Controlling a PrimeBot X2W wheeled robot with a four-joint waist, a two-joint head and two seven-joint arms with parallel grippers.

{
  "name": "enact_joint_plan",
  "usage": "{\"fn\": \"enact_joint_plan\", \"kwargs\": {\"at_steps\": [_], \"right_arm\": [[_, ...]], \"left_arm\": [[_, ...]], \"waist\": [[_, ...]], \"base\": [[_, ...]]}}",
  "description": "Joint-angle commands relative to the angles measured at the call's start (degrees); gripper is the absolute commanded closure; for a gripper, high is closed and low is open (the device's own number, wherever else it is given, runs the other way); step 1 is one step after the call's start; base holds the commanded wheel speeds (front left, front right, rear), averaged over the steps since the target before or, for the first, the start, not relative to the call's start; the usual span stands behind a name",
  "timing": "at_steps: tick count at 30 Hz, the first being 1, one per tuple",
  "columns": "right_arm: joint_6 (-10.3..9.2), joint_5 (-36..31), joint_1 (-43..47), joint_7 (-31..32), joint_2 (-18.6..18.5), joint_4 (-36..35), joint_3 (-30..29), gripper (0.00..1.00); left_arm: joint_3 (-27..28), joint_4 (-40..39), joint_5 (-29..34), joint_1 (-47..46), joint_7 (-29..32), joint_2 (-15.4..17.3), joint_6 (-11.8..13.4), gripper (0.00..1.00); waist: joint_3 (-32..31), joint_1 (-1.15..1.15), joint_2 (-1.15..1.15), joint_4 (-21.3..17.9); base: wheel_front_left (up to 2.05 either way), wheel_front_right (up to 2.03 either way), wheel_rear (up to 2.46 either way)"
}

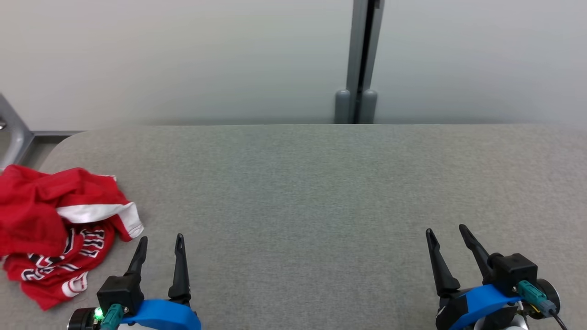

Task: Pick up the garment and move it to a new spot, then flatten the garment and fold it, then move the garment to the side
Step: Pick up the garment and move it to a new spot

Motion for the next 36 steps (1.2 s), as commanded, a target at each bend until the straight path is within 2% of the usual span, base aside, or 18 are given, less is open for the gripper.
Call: {"fn": "enact_joint_plan", "kwargs": {"at_steps": [1,6,17,21,27,36], "right_arm": [[0.13,0.0,-0.4,-0.2,-0.3,-0.2,-0.1,0.00],[0.13,0.1,0.1,-0.3,-0.3,-0.3,-0.3,0.00],[0.12,0.9,0.2,-0.9,-0.3,0.2,0.6,0.00],[0.07,1.0,-0.9,-1.1,-0.3,0.5,1.2,0.00],[0.07,1.4,-1.5,-1.3,-0.3,1.1,1.5,0.00],[0.07,1.0,-1.1,-1.2,-0.3,1.4,1.3,0.00]], "left_arm": [[0.3,-0.3,0.2,-0.9,-0.2,0.3,0.4,0.00],[0.4,-0.8,0.3,-0.8,0.1,1.0,0.8,0.00],[0.7,-2.5,0.0,0.7,1.1,2.6,1.5,0.00],[0.7,-3.1,-0.4,1.2,1.4,3.0,1.6,0.00],[1.1,-3.5,-1.0,2.3,1.2,3.0,2.0,0.00],[4.1,-7.2,-3.5,-0.7,2.3,4.0,2.7,0.00]], "waist": [[0.3,0.00,0.00,1.2],[0.7,0.00,0.00,6.2],[0.8,0.00,0.00,20.3],[1.2,0.00,0.00,23.9],[1.4,0.00,0.00,26.5],[1.9,0.00,0.00,25.8]], "base": [[0.00,0.00,0.00],[0.00,0.00,0.00],[0.00,0.00,0.00],[0.00,0.00,0.00],[0.00,0.00,0.00],[0.00,0.00,0.00]]}}
